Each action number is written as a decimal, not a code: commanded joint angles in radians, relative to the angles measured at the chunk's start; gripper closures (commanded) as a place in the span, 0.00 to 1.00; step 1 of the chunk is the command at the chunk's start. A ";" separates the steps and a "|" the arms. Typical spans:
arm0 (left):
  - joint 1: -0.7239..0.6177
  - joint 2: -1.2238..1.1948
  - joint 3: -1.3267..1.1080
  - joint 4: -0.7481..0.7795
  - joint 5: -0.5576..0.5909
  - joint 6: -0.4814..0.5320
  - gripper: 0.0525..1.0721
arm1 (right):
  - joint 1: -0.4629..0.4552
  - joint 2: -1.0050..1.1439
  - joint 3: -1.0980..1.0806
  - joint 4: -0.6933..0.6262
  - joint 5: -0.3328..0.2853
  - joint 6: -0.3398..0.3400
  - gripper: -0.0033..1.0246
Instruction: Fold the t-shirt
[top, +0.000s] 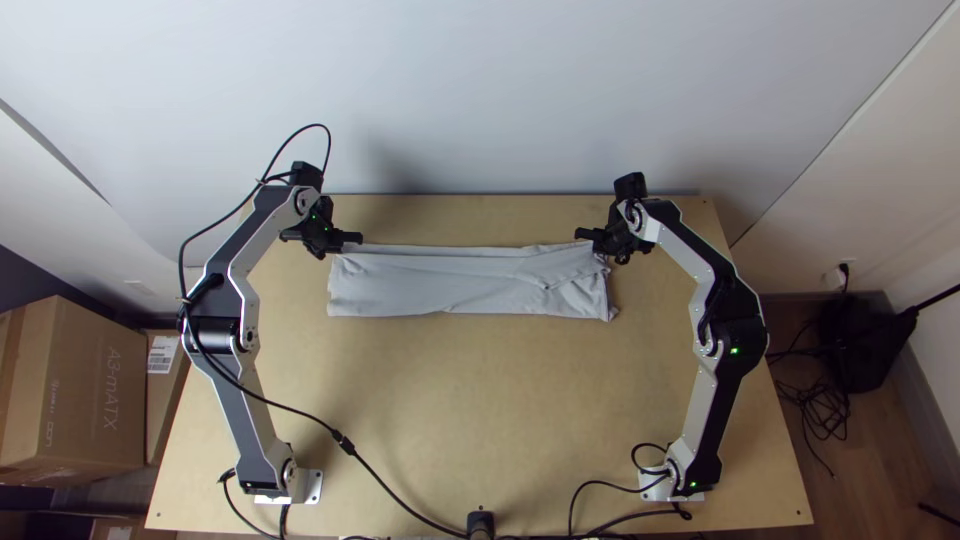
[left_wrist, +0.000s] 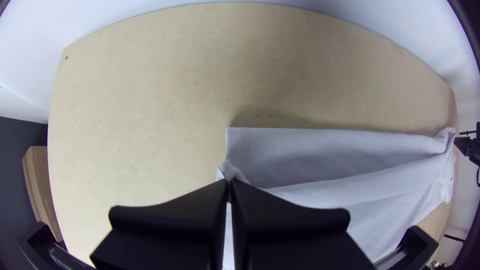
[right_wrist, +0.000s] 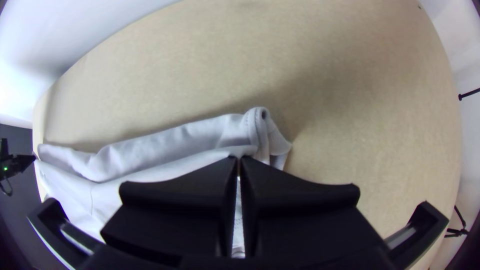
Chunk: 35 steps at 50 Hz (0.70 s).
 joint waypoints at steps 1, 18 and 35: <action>0.009 0.044 -0.008 0.027 0.003 -0.032 0.97 | -0.019 0.032 0.017 0.015 0.024 0.018 0.97; 0.026 0.013 -0.065 0.051 0.013 -0.036 0.04 | -0.025 -0.039 -0.030 0.022 0.063 0.021 0.04; 0.098 -0.151 -0.110 0.051 0.135 -0.055 0.04 | -0.065 -0.303 -0.233 0.102 0.063 0.074 0.04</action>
